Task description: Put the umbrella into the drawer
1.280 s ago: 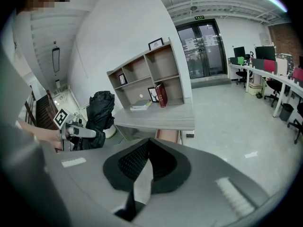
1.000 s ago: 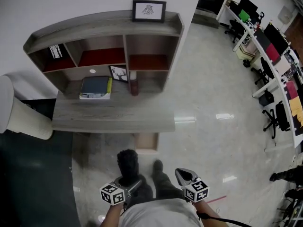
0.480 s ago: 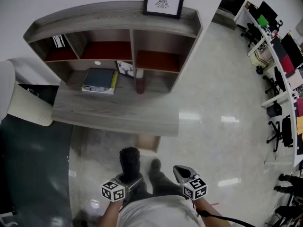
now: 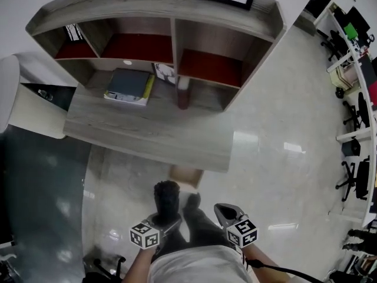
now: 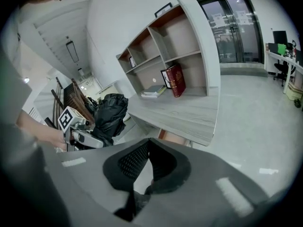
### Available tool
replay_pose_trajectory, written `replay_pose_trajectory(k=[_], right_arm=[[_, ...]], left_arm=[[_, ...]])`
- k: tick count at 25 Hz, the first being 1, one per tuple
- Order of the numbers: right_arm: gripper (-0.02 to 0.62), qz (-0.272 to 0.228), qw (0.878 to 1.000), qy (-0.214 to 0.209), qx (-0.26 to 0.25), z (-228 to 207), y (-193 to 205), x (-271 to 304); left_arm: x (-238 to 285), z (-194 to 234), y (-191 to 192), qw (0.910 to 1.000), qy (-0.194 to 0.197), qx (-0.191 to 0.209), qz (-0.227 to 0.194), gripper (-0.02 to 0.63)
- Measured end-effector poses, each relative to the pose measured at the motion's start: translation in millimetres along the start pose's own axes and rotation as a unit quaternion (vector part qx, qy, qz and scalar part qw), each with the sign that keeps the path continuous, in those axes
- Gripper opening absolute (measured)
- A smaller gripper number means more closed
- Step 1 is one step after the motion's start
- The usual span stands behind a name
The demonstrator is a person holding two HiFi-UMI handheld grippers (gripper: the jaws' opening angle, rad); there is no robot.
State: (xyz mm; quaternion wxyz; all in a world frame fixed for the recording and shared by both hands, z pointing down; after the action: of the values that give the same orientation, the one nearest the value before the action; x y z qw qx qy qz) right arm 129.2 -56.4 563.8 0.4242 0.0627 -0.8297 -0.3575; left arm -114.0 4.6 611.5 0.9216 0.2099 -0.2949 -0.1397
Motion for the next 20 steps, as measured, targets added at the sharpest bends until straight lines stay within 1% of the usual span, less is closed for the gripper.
replay_pose_trajectory(k=[3,6,9,15,20], right_arm=[[0.005,0.010,1.000,-0.009,-0.005,-15.5,-0.8,17.6],[0.005,0.019,1.000,-0.018,-0.007,-28.3,2.3,33.4],[0.005,0.025,0.999,-0.025,-0.006,-37.8,6.1,48.4],[0.005,0.038,0.999,-0.034,0.003,-52.7,15.1,68.3],[0.005,0.043,0.998,-0.031,0.019,-64.7,21.7,81.2]], left_arm=[[16.6,14.4,0.3,0.9998,-0.011,-0.012,-0.006,0.245],[32.3,29.6,5.2,0.9996,-0.022,-0.016,-0.005,0.245],[45.9,47.3,11.1,0.9994,-0.031,-0.014,0.008,0.245],[63.9,70.8,18.6,0.9980,-0.051,-0.030,0.024,0.245],[79.4,89.0,26.9,0.9966,-0.062,-0.037,0.040,0.245]])
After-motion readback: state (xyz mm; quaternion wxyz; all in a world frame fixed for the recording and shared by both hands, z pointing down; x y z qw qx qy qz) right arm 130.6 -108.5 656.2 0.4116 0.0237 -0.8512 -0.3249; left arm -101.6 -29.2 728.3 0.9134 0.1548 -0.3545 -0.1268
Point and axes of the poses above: the fingertips, and each gripper's own axes: x forward along the fingers, z to its left, y out of its underside, the point moved 7 cm from there along -x, backward along the fingers, and after that the axes turned 3 degrees about y, right-handed, at the moved point
